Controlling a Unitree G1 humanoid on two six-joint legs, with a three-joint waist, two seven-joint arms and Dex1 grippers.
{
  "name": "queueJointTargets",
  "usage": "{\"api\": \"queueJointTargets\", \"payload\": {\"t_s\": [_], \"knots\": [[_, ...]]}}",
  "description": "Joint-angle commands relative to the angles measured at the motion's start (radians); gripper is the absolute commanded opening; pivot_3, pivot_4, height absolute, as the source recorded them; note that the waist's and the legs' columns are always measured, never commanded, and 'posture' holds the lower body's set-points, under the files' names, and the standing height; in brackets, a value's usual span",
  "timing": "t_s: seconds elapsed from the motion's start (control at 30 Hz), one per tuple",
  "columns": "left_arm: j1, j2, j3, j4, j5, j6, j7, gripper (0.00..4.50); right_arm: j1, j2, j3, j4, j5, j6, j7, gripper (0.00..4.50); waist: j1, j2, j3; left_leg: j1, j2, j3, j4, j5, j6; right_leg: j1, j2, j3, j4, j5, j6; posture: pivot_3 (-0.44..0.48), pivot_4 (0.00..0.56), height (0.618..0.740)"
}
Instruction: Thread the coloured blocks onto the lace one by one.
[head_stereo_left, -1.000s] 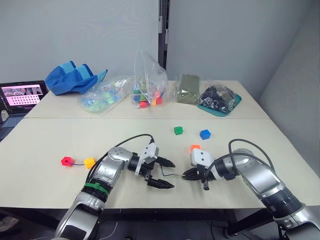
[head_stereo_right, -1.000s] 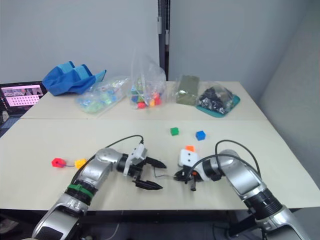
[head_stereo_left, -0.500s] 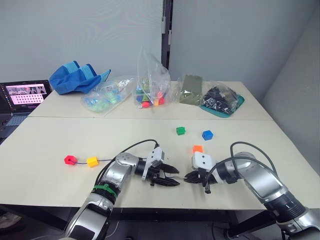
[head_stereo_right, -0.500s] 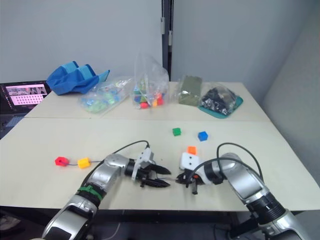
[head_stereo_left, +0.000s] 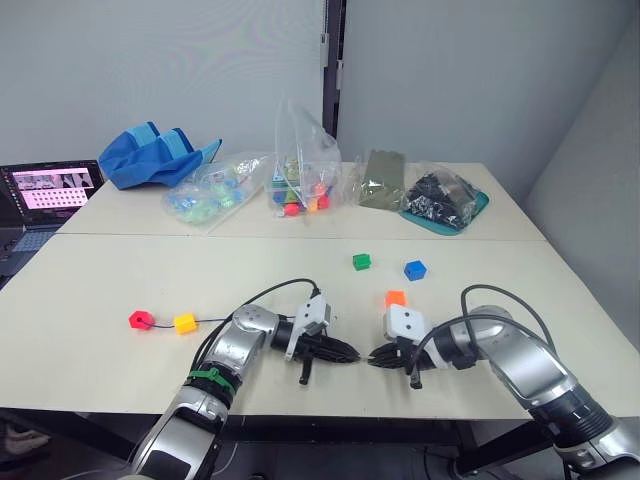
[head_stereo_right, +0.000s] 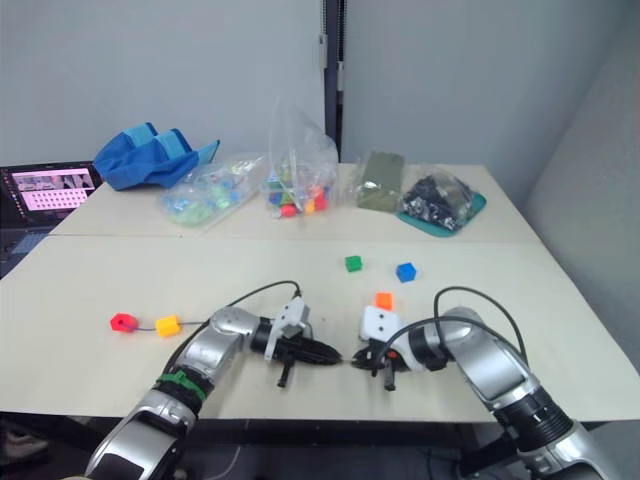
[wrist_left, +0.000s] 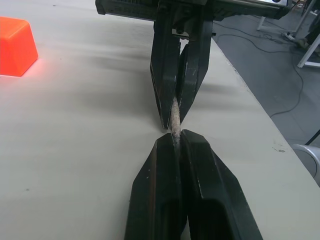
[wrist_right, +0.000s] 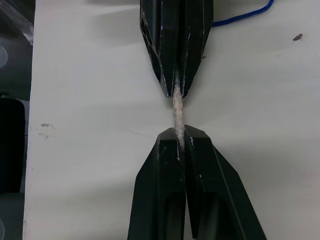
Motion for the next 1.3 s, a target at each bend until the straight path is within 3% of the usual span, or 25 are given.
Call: {"api": "queueJointTargets", "payload": {"t_s": [0.03, 0.27, 0.43, 0.57, 0.7, 0.93, 1.1, 1.3], "knots": [[-0.009, -0.008, -0.009, 0.025, 0.013, -0.005, 0.009, 0.00, 0.010, -0.012, -0.054, -0.052, 0.040, 0.050, -0.010, 0.32, 0.001, 0.000, 0.000, 0.000, 0.000, 0.000, 0.000, 0.000, 0.000, 0.000, 0.000, 0.000, 0.000, 0.000, 0.000, 0.000, 0.150, 0.740], [-0.027, 0.008, 0.011, 0.023, -0.001, 0.004, -0.004, 0.00, 0.091, -0.072, -0.175, -0.186, 0.116, 0.145, -0.046, 2.68, 0.001, 0.000, 0.000, 0.000, 0.000, 0.000, 0.000, 0.000, 0.000, 0.000, 0.000, 0.000, 0.000, 0.000, 0.000, 0.000, 0.150, 0.740], [-0.034, 0.031, 0.034, 0.021, -0.015, 0.011, -0.008, 0.00, 0.266, -0.033, -0.462, -0.277, 0.233, 0.193, -0.164, 4.38, 0.002, -0.001, 0.000, 0.000, 0.000, 0.000, 0.000, 0.000, 0.000, 0.000, 0.000, 0.000, 0.000, 0.000, 0.000, 0.000, 0.150, 0.740], [-0.031, 0.044, 0.051, -0.002, -0.032, 0.015, -0.009, 0.00, 0.430, 0.028, -0.592, -0.334, 0.240, 0.133, -0.265, 4.45, 0.001, -0.001, 0.000, 0.000, 0.000, 0.000, -0.001, 0.000, 0.000, 0.000, 0.000, 0.000, -0.001, 0.000, 0.000, 0.000, 0.150, 0.740], [-0.024, 0.053, 0.061, -0.039, -0.042, 0.039, -0.015, 0.00, 0.565, 0.172, -0.719, -0.382, 0.265, 0.078, -0.411, 4.45, 0.000, -0.001, 0.000, 0.000, 0.000, 0.000, -0.001, 0.000, 0.000, 0.000, 0.000, 0.000, 0.000, 0.000, 0.000, 0.000, 0.150, 0.740], [-0.018, 0.053, 0.068, -0.053, -0.027, 0.025, 0.036, 0.00, 0.718, 0.404, -0.759, -0.451, 0.190, -0.086, -0.653, 4.45, -0.005, 0.000, 0.000, 0.000, 0.000, 0.000, -0.002, 0.000, 0.000, 0.000, 0.000, 0.000, 0.000, 0.000, 0.000, 0.000, 0.150, 0.740], [-0.009, 0.057, 0.076, -0.063, -0.029, 0.012, 0.067, 0.00, 0.765, 0.453, -0.749, -0.440, 0.180, -0.147, -0.713, 4.45, -0.007, 0.000, 0.000, 0.000, 0.000, 0.000, -0.002, 0.000, 0.000, 0.000, 0.000, 0.000, 0.000, 0.000, 0.000, 0.000, 0.150, 0.740], [0.012, 0.057, 0.083, -0.095, -0.039, 0.021, 0.092, 0.00, 0.721, 0.435, -0.756, -0.409, 0.255, -0.105, -0.723, 4.45, -0.007, 0.000, 0.000, 0.000, 0.000, 0.000, -0.002, 0.000, 0.000, 0.000, 0.000, 0.000, 0.000, 0.000, 0.000, 0.000, 0.150, 0.740]]}}
